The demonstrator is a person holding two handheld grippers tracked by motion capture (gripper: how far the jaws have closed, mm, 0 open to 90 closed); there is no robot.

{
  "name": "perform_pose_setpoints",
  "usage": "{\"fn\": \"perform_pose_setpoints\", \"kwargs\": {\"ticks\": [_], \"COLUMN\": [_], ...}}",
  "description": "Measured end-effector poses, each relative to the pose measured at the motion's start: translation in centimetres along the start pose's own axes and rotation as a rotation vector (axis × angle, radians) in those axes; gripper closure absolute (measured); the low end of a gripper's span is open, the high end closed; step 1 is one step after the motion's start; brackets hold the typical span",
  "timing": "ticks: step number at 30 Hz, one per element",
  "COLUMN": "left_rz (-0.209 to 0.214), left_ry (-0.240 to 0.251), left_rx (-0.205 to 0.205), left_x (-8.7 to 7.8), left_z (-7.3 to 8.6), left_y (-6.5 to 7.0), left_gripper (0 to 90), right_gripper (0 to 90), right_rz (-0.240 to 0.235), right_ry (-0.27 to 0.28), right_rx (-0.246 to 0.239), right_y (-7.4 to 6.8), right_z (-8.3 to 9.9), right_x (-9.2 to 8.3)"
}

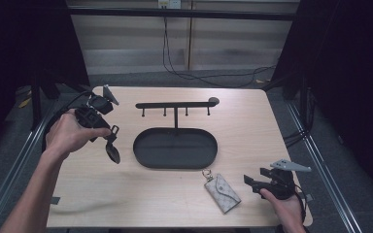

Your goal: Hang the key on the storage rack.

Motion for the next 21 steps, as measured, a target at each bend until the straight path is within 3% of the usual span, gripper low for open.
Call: {"fn": "perform_pose_setpoints", "kwargs": {"ticks": [4, 16, 21], "left_rz": [0.016, 0.018, 0.014], "left_ry": [-0.002, 0.005, 0.005], "left_rx": [0.007, 0.041, 0.036], "left_x": [0.1, -0.2, -0.3], "left_z": [-0.8, -2.7, -3.1], "left_y": [0.5, 1.7, 1.7], "left_gripper": [71.1, 71.0, 71.1], "right_gripper": [17.9, 17.2, 16.3], "right_rz": [0.008, -0.010, -0.018], "right_ry": [0.008, 0.023, 0.025], "right_rx": [0.002, -0.013, -0.014], "right_y": [0.0, -0.2, -0.2], "right_z": [0.0, -0.1, -0.1], "right_x": [-0.1, -0.2, -0.2]}}
Point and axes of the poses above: each handheld gripper's, and its own axes: x roughly forward along the jaws, z roughly out of its underside, y roughly to its right, the point moved 7 cm from there along x, roughly forward along the jaws, and after that the axes turned 2 degrees about -x, right-handed, at the moved point
